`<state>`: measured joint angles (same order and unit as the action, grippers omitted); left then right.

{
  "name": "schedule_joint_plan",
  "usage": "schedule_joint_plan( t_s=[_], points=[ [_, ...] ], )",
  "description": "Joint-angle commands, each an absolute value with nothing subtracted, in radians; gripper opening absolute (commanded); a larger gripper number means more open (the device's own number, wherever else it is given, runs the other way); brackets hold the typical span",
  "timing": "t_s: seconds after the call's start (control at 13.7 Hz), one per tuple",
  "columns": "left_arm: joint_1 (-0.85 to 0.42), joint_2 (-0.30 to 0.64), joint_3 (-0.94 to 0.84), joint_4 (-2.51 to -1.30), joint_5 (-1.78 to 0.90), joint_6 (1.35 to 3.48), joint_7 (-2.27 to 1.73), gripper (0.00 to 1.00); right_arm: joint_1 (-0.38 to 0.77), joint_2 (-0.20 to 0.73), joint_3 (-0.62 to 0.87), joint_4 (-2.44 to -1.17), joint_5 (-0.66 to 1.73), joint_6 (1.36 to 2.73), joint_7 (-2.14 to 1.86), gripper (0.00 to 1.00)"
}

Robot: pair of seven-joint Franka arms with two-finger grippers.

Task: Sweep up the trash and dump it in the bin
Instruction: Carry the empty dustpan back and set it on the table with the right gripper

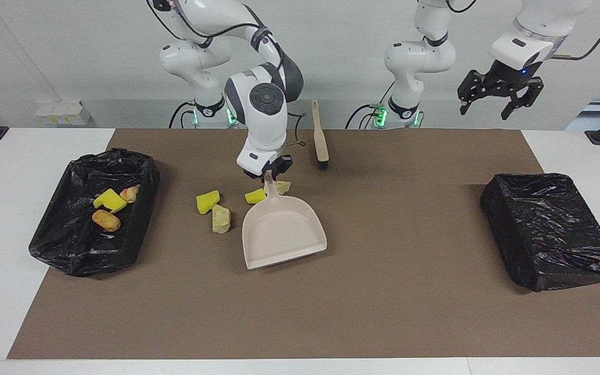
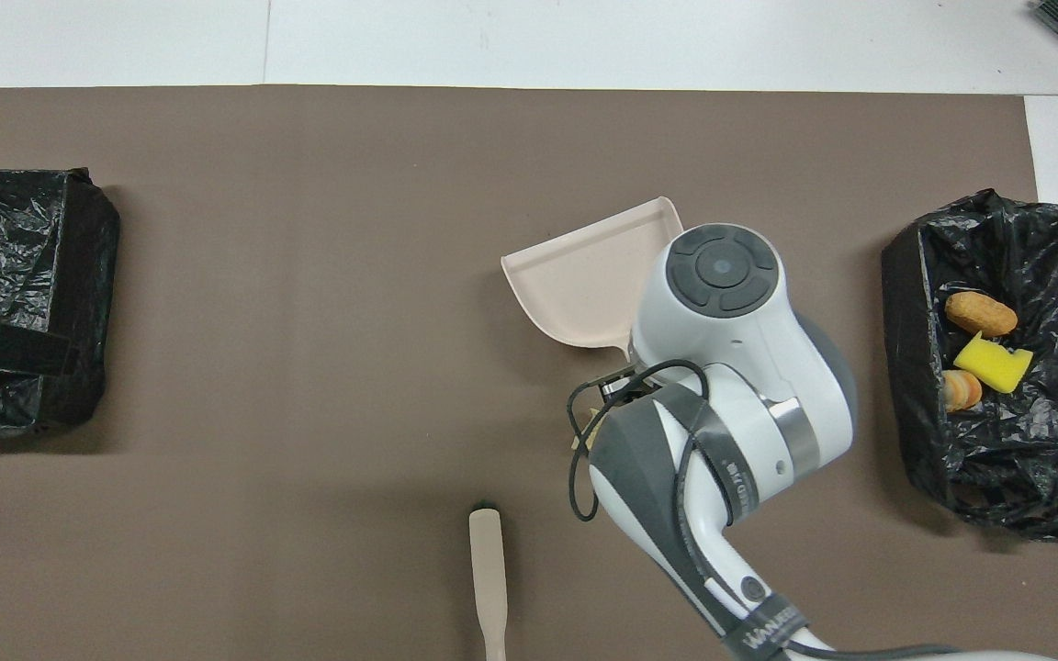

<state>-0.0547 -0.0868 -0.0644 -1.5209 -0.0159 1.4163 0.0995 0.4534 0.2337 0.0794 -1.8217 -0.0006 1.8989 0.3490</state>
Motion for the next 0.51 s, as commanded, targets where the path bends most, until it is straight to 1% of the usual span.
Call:
schedule_joint_plan(
  t_s=[0.0, 0.15, 0.22, 0.44],
  points=[
    [-0.040, -0.092, -0.074, -1.511, -0.002, 1.397, 0.109, 1.00, 0.529, 0.299, 0.074, -1.792, 0.031, 1.985, 0.509, 0.00],
    [-0.046, -0.091, -0.075, -1.511, -0.002, 1.401, 0.107, 1.00, 0.555, 0.340, 0.074, -1.755, 0.104, 2.042, 0.572, 0.00],
    [-0.049, -0.092, -0.075, -1.511, -0.002, 1.401, 0.106, 1.00, 0.574, 0.375, 0.074, -1.712, 0.130, 2.054, 0.590, 0.00],
    [-0.051, -0.092, -0.075, -1.512, -0.003, 1.397, 0.103, 1.00, 0.595, 0.468, 0.074, -1.596, 0.135, 2.054, 0.685, 0.00]
  ],
)
